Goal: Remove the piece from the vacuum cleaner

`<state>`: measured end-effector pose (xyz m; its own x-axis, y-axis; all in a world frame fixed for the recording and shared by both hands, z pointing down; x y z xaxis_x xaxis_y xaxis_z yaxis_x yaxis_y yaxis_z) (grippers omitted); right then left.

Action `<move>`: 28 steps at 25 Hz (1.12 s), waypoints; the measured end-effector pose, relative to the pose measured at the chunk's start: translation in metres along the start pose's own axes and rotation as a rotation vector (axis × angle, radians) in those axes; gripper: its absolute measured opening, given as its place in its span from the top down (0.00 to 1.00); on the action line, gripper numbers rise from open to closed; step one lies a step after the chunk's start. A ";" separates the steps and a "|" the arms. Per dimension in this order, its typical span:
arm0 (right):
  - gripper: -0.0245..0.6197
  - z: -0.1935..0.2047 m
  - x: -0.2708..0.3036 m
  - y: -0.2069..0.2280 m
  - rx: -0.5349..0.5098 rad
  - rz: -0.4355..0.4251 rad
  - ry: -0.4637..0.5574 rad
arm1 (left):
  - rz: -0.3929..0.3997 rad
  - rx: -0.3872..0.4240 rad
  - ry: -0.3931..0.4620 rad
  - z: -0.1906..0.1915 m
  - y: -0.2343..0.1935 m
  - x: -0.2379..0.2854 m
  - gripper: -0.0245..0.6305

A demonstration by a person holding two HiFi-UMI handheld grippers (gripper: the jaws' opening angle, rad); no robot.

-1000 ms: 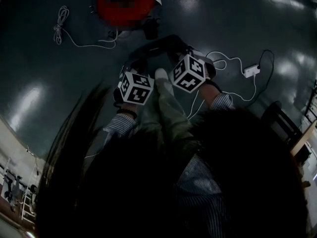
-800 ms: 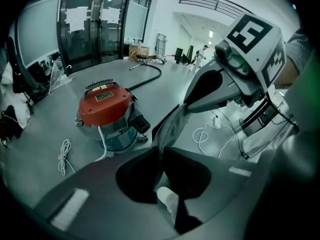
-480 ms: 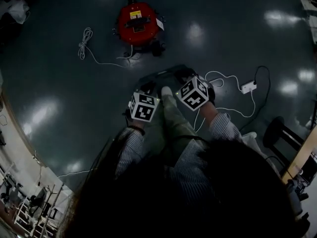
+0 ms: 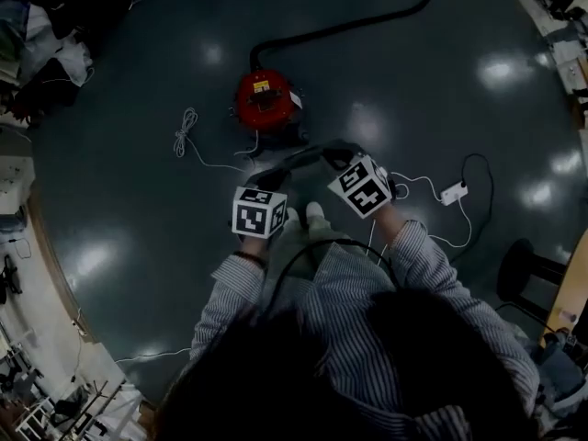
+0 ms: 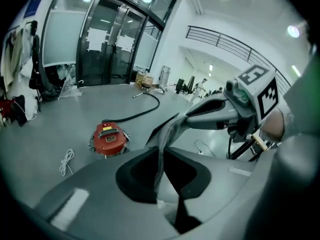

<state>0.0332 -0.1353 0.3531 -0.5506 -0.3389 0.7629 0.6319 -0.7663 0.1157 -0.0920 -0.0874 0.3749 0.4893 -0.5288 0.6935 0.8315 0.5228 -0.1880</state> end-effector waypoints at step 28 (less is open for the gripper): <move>0.92 -0.043 -0.064 -0.016 0.233 -0.036 0.271 | -0.072 0.032 0.168 -0.066 -0.001 -0.059 0.92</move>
<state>0.0347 -0.1249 0.2753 -0.6794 -0.4703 0.5632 0.6999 -0.6457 0.3052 -0.1039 -0.1012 0.2882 0.4679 -0.6687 0.5779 0.8585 0.4991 -0.1176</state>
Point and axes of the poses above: the fingertips, and each gripper's own axes: x forward along the fingers, y to its right, z out of its underside, the point moved 5 cm from there along -x, backward along the fingers, and after that the axes turned 10 degrees about x, right-handed, at the moved point
